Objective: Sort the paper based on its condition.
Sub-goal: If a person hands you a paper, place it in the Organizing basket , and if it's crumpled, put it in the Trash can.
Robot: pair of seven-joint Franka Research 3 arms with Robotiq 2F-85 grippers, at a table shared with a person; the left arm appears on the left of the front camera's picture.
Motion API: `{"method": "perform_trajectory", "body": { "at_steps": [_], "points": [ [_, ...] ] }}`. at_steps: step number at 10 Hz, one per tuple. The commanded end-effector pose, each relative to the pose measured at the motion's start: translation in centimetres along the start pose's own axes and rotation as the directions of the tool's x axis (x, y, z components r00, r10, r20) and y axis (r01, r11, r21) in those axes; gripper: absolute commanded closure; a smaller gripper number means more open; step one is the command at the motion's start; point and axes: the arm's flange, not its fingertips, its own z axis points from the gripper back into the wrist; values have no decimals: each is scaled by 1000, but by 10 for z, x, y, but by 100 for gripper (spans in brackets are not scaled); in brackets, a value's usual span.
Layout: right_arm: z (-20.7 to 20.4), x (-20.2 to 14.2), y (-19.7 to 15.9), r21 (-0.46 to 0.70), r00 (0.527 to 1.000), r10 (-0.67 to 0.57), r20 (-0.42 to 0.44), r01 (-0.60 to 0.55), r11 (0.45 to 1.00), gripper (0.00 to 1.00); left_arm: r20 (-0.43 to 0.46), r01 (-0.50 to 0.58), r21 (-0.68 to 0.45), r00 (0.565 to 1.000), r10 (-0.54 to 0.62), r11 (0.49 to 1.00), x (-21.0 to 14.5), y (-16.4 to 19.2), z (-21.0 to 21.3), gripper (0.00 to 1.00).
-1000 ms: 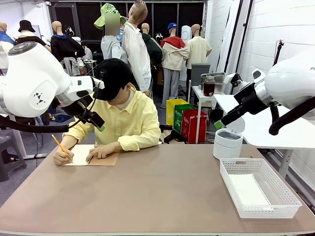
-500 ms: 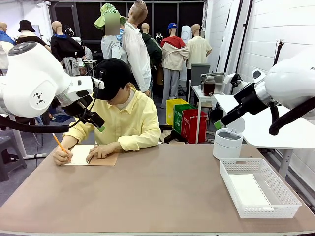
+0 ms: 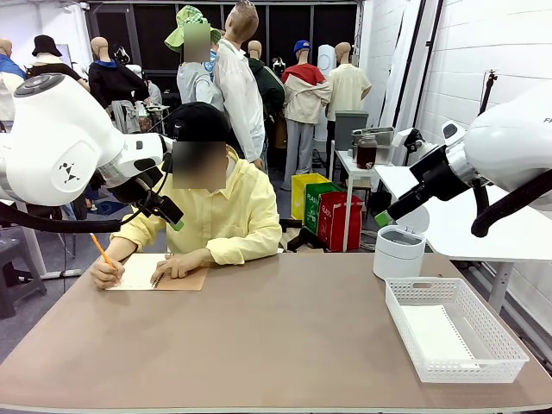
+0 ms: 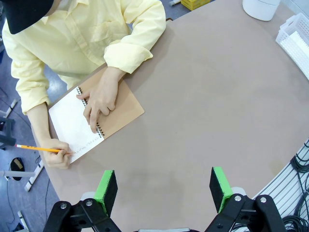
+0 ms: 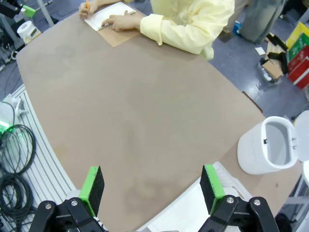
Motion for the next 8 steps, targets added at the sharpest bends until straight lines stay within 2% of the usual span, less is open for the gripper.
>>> {"method": "perform_trajectory", "body": {
  "at_steps": [1, 8],
  "points": [
    [0, 0, 0, 4, 1000, 1, 2, -1, 1000, 0, 1, 0, 0, 1000, 0, 1000, 0, 1, 1, 0],
    [0, 0, 0, 4, 1000, 1, 2, -1, 1000, 0, 1, 0, 0, 1000, 0, 1000, 0, 1, 1, 0]
  ]
}}
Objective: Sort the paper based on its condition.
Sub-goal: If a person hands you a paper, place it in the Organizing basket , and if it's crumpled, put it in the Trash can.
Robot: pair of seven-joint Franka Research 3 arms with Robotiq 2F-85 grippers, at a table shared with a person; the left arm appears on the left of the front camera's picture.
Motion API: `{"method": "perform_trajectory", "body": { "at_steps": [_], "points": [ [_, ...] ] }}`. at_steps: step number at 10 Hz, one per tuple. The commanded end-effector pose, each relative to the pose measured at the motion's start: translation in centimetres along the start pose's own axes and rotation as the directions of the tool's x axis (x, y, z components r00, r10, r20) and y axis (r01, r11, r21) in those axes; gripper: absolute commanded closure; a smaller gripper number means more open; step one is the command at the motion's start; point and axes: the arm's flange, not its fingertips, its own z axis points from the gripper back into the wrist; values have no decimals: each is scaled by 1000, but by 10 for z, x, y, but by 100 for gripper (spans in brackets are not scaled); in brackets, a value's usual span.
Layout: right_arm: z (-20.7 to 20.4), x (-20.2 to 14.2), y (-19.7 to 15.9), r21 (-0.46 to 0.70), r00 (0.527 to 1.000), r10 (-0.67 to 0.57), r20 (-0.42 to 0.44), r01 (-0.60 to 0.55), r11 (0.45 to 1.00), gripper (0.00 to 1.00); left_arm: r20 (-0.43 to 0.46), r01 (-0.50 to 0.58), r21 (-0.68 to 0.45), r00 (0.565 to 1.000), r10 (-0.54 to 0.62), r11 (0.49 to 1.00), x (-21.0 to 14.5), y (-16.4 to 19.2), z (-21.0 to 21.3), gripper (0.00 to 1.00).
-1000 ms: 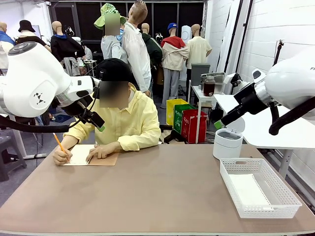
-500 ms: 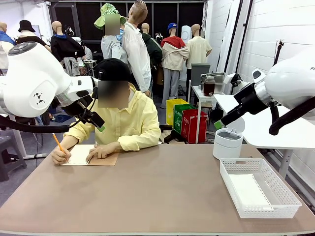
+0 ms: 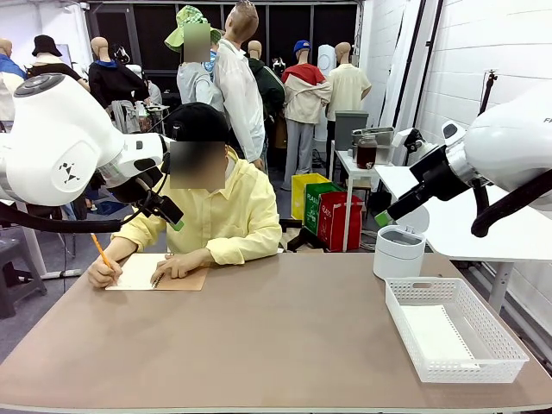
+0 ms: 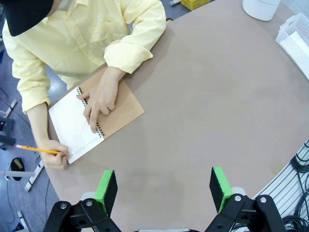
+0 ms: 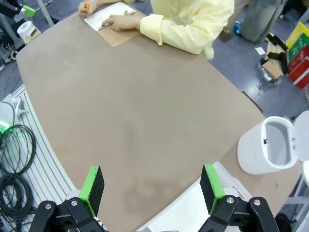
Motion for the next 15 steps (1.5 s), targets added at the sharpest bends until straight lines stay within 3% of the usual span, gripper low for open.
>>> {"method": "perform_trajectory", "body": {
  "at_steps": [1, 15],
  "points": [
    [0, 0, 0, 4, 1000, 1, 2, -1, 1000, 0, 1, 0, 0, 1000, 0, 1000, 0, 1, 1, 0],
    [0, 0, 0, 4, 1000, 1, 2, -1, 1000, 0, 1, 0, 0, 1000, 0, 1000, 0, 1, 1, 0]
  ]
}}
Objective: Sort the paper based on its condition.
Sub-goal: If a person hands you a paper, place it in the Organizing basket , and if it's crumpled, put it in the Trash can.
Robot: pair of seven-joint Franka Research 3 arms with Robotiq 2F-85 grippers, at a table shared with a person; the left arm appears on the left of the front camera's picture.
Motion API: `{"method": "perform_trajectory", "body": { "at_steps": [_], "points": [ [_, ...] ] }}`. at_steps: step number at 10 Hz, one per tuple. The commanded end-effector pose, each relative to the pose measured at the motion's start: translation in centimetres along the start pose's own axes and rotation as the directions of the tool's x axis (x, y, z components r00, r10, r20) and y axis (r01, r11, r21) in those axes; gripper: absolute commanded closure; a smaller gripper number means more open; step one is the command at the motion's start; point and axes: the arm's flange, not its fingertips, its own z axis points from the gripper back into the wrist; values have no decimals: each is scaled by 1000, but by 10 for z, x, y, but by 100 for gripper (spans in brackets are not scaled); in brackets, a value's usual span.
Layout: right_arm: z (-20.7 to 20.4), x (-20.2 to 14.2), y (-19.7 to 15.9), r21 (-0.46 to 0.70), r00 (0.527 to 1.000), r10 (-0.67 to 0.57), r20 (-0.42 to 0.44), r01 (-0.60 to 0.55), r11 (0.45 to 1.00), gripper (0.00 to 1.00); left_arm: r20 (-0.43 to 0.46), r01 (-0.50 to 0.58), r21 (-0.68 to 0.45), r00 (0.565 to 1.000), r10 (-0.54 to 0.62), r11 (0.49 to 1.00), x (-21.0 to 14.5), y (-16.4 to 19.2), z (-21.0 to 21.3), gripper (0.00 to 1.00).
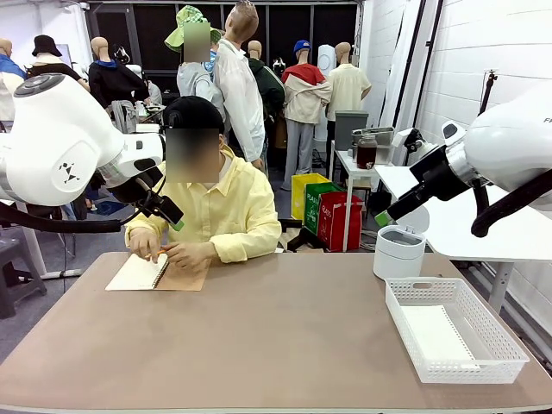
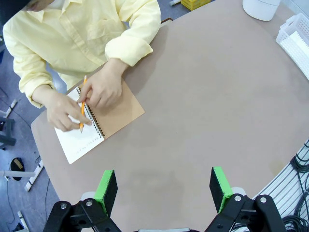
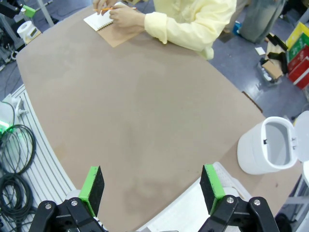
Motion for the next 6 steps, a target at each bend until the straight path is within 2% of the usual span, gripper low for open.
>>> {"method": "perform_trajectory", "body": {
  "at_steps": [1, 6],
  "points": [
    [0, 0, 0, 4, 1000, 1, 2, -1, 1000, 0, 1, 0, 0, 1000, 0, 1000, 0, 1, 1, 0],
    [0, 0, 0, 4, 1000, 1, 2, -1, 1000, 0, 1, 0, 0, 1000, 0, 1000, 0, 1, 1, 0]
  ]
}}
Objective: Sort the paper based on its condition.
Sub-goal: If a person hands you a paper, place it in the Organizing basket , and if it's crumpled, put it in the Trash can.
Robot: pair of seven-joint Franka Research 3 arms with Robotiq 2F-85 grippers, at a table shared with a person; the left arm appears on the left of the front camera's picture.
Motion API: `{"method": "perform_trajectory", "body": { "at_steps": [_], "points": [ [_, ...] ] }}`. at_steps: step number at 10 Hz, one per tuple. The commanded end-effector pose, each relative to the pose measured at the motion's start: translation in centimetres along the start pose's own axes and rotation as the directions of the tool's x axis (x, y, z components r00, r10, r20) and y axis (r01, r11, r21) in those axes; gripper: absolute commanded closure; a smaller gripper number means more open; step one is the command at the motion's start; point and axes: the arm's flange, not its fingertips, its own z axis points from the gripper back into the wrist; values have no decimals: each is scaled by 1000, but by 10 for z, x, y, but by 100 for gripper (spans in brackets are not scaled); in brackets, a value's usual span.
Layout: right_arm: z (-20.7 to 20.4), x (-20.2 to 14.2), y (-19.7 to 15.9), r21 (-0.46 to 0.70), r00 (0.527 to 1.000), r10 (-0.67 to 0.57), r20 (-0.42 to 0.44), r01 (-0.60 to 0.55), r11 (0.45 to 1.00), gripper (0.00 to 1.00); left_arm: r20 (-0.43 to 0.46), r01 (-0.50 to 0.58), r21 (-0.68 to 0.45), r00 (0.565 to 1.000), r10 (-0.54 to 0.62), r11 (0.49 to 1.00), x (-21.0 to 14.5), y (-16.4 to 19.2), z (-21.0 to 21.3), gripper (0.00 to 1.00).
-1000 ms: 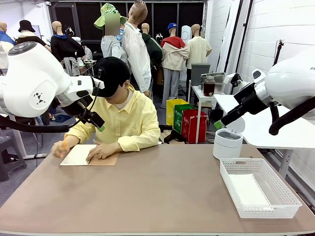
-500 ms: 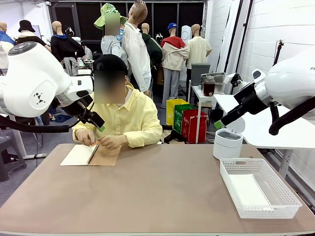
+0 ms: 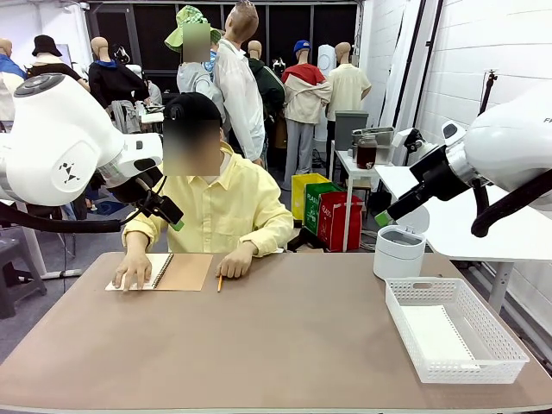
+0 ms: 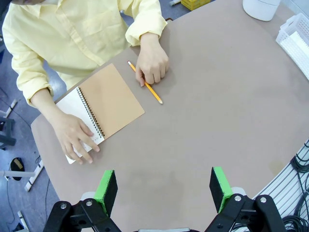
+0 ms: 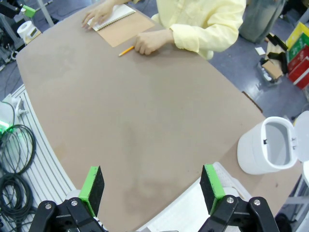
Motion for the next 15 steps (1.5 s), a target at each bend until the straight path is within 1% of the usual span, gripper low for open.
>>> {"method": "perform_trajectory", "body": {
  "at_steps": [1, 15],
  "points": [
    [0, 0, 0, 4, 1000, 1, 2, -1, 1000, 0, 1, 0, 0, 1000, 0, 1000, 0, 1, 1, 0],
    [0, 0, 0, 4, 1000, 1, 2, -1, 1000, 0, 1, 0, 0, 1000, 0, 1000, 0, 1, 1, 0]
  ]
}}
